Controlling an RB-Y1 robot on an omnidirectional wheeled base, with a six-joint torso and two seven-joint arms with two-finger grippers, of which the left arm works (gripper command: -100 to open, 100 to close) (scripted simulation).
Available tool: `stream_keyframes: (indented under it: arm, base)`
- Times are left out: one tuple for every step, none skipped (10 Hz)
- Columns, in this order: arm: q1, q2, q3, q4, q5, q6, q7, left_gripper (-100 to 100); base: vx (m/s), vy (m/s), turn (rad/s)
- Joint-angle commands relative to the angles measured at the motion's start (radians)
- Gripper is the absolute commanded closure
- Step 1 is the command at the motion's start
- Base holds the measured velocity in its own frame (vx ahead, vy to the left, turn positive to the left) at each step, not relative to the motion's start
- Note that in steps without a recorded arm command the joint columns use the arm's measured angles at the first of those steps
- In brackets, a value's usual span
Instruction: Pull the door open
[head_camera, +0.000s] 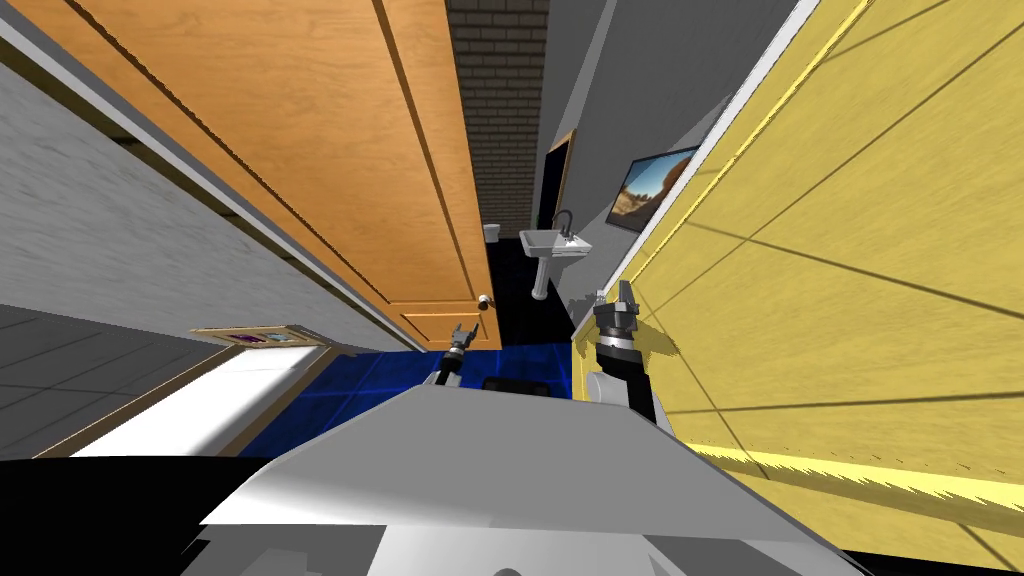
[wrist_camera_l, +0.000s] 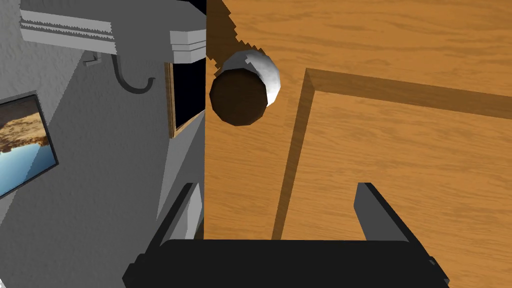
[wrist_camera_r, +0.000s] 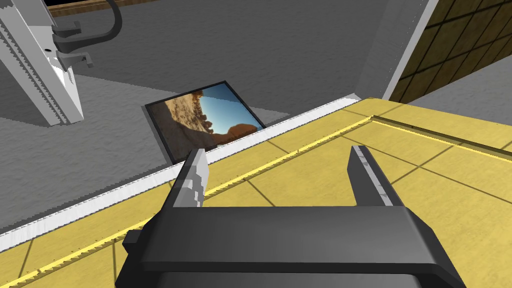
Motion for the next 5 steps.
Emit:
stream_keyframes:
  arm:
    - [-0.009, -0.011, 0.018, 0.003, -0.024, 0.000, -0.039, -100]
    - [-0.011, -0.017, 0.024, 0.004, -0.031, 0.000, -0.050, -100]
    - [-0.016, -0.028, 0.035, 0.007, -0.046, 0.000, -0.072, -100]
    - [-0.021, -0.042, 0.046, 0.010, -0.060, 0.001, -0.093, -100]
    - [-0.026, -0.057, 0.056, 0.013, -0.073, 0.003, -0.112, -100]
  base:
    - [-0.105, 0.031, 0.055]
    - [-0.070, 0.026, 0.037]
    - [-0.038, 0.010, 0.069]
    - [-0.015, 0.000, 0.088]
    - [0.006, -0.010, 0.089]
